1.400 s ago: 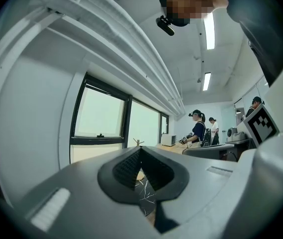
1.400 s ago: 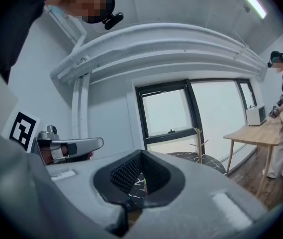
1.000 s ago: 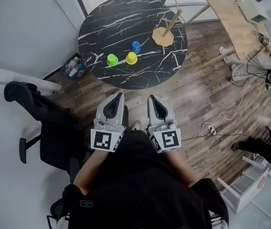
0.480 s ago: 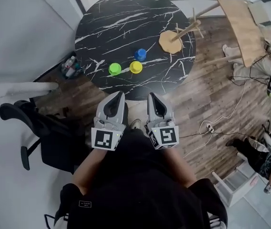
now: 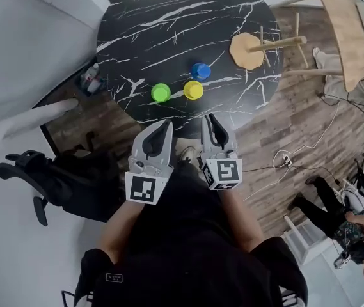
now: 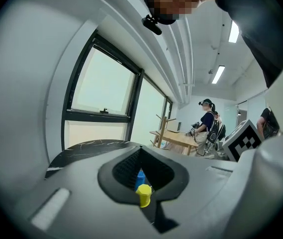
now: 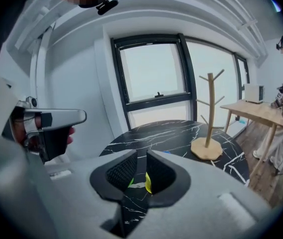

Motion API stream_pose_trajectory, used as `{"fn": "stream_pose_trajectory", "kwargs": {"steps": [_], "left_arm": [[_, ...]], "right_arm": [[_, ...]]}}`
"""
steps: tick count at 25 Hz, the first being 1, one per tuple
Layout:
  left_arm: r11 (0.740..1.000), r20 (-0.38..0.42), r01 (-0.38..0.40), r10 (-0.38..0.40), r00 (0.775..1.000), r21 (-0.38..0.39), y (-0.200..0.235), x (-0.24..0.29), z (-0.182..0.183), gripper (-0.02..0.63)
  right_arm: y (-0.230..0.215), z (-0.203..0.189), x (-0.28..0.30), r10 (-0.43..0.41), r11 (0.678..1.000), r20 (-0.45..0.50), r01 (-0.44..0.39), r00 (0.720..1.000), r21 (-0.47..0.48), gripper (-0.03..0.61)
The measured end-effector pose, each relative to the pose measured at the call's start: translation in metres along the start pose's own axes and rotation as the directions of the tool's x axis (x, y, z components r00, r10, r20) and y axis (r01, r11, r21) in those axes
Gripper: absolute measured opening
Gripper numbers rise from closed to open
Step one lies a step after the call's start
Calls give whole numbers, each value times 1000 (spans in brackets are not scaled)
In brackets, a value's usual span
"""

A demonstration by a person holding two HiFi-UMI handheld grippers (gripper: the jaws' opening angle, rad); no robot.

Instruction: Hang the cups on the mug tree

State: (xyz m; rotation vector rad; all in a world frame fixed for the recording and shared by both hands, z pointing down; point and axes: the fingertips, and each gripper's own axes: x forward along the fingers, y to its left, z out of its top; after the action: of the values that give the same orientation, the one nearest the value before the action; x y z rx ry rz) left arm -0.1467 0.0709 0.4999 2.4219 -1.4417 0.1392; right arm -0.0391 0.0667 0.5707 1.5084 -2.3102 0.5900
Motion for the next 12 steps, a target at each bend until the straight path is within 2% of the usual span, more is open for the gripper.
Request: {"fn": "stream_pose_trajectory", "kwargs": {"steps": [7,12], "left_arm": [[1000,-59,24,-25,998,-13,24,29,-27,-3],[999,-84,15,-18,996,-28,42,42,-45,-3]], "right_arm": [[-9,-36,49,-19,1000,-110,19,994,-5,105],[-16,-68,79,-34,999,-203,34,979,-4,189]]}}
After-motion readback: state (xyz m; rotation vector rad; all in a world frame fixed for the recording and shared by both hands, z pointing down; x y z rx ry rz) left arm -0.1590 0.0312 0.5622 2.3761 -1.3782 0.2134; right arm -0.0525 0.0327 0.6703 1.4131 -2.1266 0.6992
